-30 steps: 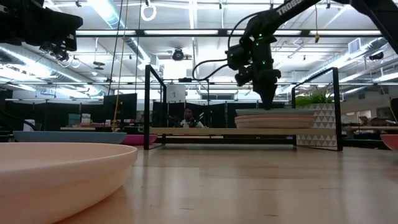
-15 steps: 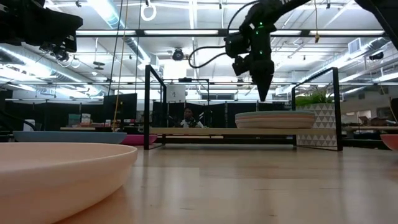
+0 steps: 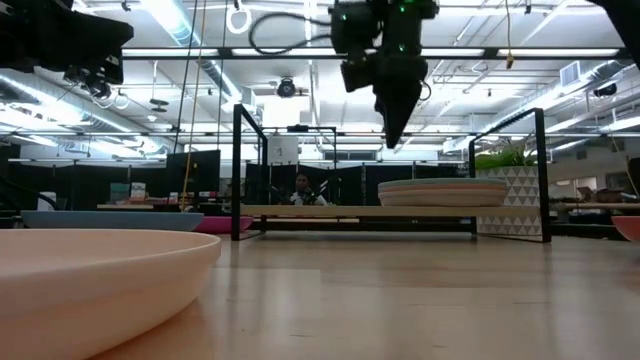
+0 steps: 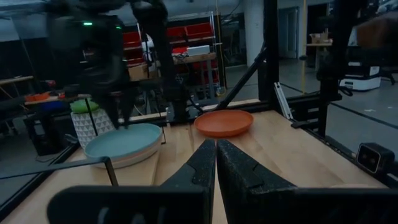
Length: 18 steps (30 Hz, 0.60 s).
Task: Place and stack plates onto a shelf
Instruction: Put the orange plate on the shelf
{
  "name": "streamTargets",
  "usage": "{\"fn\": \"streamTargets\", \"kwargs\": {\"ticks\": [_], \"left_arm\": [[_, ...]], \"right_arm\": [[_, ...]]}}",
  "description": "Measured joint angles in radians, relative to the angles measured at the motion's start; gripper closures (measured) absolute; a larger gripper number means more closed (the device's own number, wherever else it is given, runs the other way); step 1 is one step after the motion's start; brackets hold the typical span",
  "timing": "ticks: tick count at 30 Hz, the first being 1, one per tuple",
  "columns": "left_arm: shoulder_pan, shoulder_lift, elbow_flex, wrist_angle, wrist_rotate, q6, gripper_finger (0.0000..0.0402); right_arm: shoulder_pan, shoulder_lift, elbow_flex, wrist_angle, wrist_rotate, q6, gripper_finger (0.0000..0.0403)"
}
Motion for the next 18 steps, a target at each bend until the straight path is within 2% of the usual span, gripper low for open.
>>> {"fn": "streamTargets", "kwargs": {"ticks": [11,18], "left_arm": [[0.000,0.000,0.000,0.052,0.000,-0.070,0.0379],[0.000,0.000,0.000,0.050,0.000,-0.079,0.0379]], "right_arm": [[0.300,0.000,-0.036,0.137,0.000,0.221,0.0313],[0.457,0.000,-0.097,0.129,-0.008,0.531,0.0313]]}}
